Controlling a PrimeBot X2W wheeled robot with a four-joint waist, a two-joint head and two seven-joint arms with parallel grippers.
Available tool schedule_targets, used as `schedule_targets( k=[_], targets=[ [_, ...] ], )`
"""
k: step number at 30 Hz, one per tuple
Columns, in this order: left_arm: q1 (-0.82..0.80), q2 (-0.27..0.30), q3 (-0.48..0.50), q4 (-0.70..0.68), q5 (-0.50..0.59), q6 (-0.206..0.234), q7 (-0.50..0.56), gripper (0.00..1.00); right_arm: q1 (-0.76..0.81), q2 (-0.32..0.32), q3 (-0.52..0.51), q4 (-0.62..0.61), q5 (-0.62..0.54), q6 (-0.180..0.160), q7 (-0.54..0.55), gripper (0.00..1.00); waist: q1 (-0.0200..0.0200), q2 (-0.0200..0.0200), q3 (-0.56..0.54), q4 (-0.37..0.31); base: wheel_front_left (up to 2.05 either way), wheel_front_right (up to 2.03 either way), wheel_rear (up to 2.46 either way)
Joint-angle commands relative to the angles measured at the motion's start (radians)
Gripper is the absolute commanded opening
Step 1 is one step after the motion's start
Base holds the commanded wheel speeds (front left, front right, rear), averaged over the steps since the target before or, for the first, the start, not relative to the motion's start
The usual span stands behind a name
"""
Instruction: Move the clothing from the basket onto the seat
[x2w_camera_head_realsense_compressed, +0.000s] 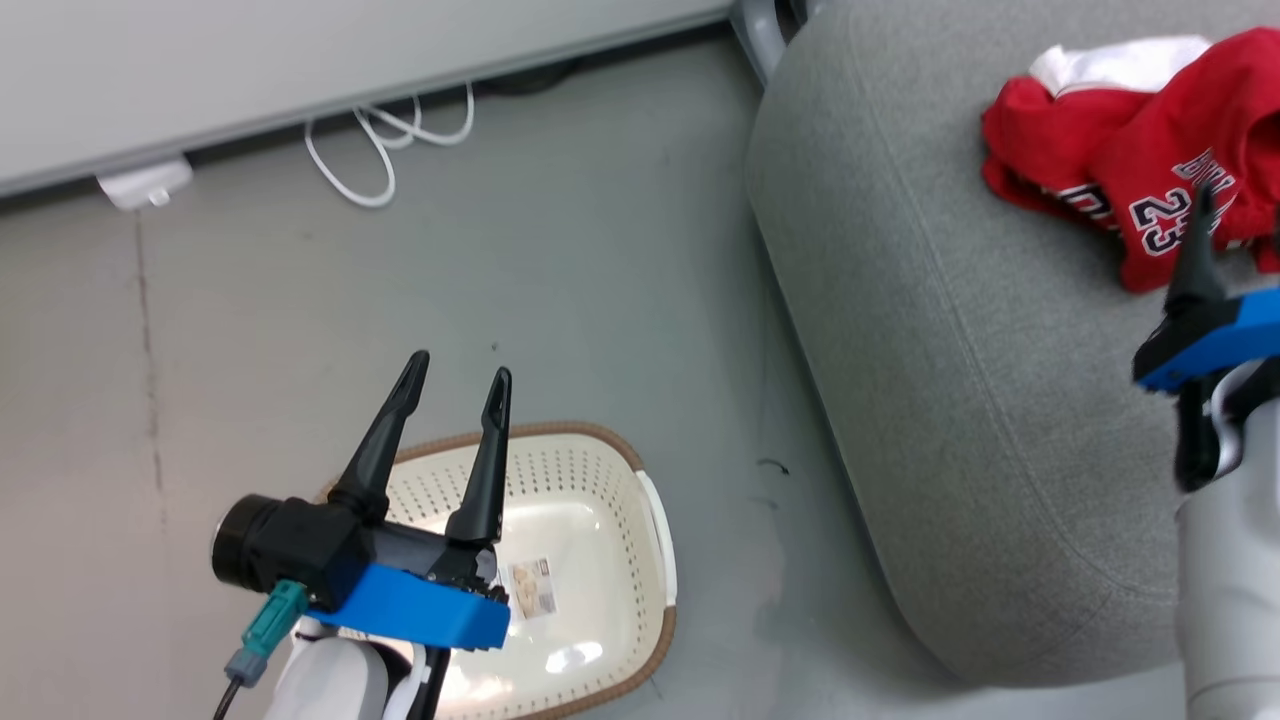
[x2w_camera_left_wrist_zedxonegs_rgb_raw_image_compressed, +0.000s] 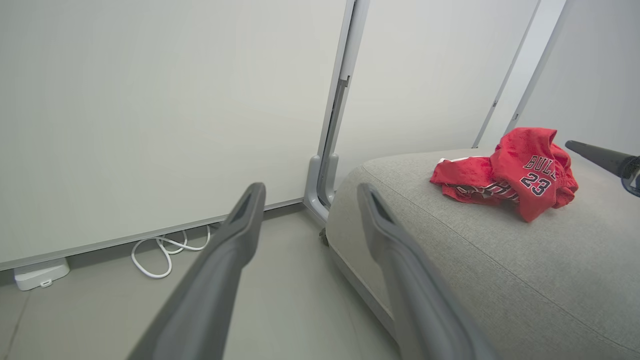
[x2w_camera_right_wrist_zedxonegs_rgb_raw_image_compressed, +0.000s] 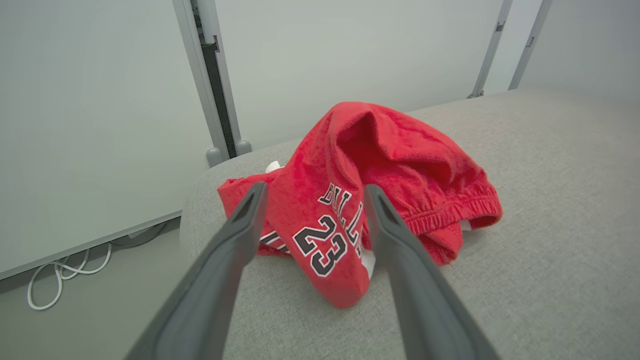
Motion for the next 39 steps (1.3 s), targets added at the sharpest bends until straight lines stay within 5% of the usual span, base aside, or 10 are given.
schedule_targets(
  k=[1, 15, 25, 39],
  targets=[
    [0.011, -0.005, 0.011, 0.005, 0.003, -0.005, -0.005, 1.0, 0.034, 0.008, 0.015, -0.022, 0.007, 0.0, -0.007, 1.0, 0.0002, 0.0, -0.064, 0.02, 0.0, 0.0, 0.0],
    [0.124, -0.066, 0.143, 0.075, 0.025, -0.003, -0.004, 1.0, 0.401, 0.064, 0.325, -0.371, 0.098, 0.0, 0.006, 1.0, 0.0002, 0.0, -0.227, 0.123, 0.0, 0.0, 0.0],
    [0.17, -0.082, 0.223, 0.134, 0.006, -0.003, -0.004, 1.0, 0.624, 0.071, 0.387, -0.549, 0.181, 0.0, 0.023, 1.0, 0.0002, 0.0, -0.292, 0.195, 0.0, 0.0, 0.0],
    [0.195, -0.087, 0.253, 0.184, 0.02, -0.004, -0.004, 1.0, 0.737, 0.071, 0.447, -0.592, 0.215, 0.0, 0.047, 1.0, 0.0002, 0.0, -0.331, 0.239, 0.0, 0.0, 0.0]
  ],
)
